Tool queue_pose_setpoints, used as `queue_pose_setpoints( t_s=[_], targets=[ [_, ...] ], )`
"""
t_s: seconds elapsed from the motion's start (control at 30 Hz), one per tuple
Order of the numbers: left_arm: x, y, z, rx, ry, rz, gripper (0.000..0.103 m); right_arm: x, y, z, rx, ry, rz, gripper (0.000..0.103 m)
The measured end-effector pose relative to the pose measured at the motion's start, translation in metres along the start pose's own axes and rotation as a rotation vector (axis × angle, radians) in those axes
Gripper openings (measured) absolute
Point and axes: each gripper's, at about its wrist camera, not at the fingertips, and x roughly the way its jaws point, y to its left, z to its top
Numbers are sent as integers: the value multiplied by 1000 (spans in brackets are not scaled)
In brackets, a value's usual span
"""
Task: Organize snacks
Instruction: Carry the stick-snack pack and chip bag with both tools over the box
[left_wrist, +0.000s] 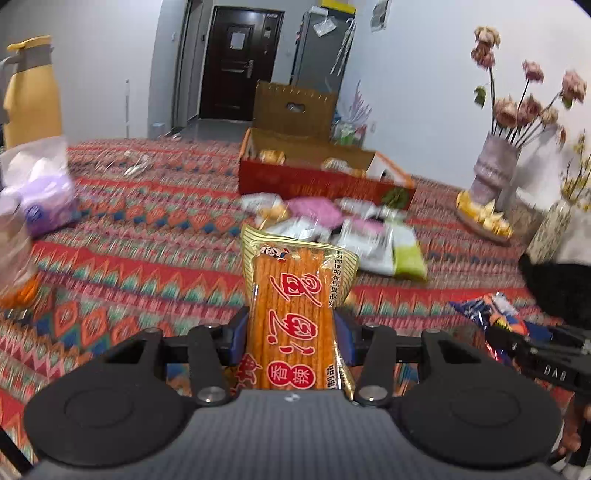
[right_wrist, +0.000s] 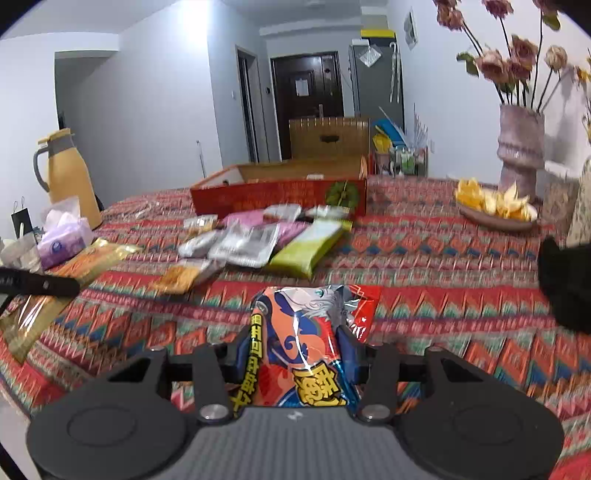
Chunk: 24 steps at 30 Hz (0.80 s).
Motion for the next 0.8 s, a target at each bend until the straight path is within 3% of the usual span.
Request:
queue_pose_setpoints(
  t_s=[0.2,0.4,0.5,0.6,0.8],
  targets=[
    [43,-4,71,7,-60,-30,47,28,-18,60,-51,-73,14,46],
    [133,-8,159,16,-52,-42,47,98,-44,150,-53,-97,80,46],
    [195,-10,203,-29,-2,-22,47,156,-58,198,-34,-36,109,46],
    [258,-17,234,-34,60,17,47,220,-61,232,-82,27,39,46],
    [348,-27,259,-24,106,79,48,325,-55,246,-165,190,-82,46]
  ],
)
